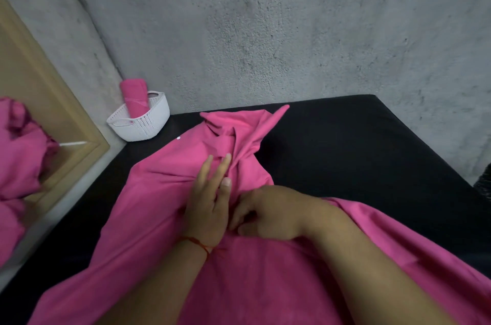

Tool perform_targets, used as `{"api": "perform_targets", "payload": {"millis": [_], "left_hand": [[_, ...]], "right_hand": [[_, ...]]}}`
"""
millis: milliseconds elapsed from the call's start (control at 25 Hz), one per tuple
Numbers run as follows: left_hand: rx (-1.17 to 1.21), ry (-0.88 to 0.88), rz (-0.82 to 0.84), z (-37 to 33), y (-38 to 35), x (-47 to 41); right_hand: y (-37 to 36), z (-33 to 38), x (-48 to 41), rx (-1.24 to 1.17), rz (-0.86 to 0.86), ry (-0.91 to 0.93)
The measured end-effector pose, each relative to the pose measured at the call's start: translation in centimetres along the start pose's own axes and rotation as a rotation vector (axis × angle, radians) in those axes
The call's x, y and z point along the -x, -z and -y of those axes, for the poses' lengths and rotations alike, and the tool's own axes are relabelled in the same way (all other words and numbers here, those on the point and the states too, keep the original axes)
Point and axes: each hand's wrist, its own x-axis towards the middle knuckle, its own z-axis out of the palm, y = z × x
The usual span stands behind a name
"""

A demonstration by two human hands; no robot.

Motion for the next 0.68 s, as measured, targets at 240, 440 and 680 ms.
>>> {"api": "perform_targets", "payload": {"millis": [240,440,680], "left_hand": [[-0.197,-0.013,0.121,1.0,-0.9,-0.8],[-0.179,0.104,-0.094,1.4,-1.2,-0.8],[-0.166,0.112,-0.229,1.6,-0.7,-1.1]], "right_hand": [[1.5,-0.8,0.5,-0.432,-0.229,-0.173],[1.1,-4.0,0.3,-0.078,-0.501,-0.683],[-1.1,-3.3,-0.6,-0.049,-0.485,-0.486]]}}
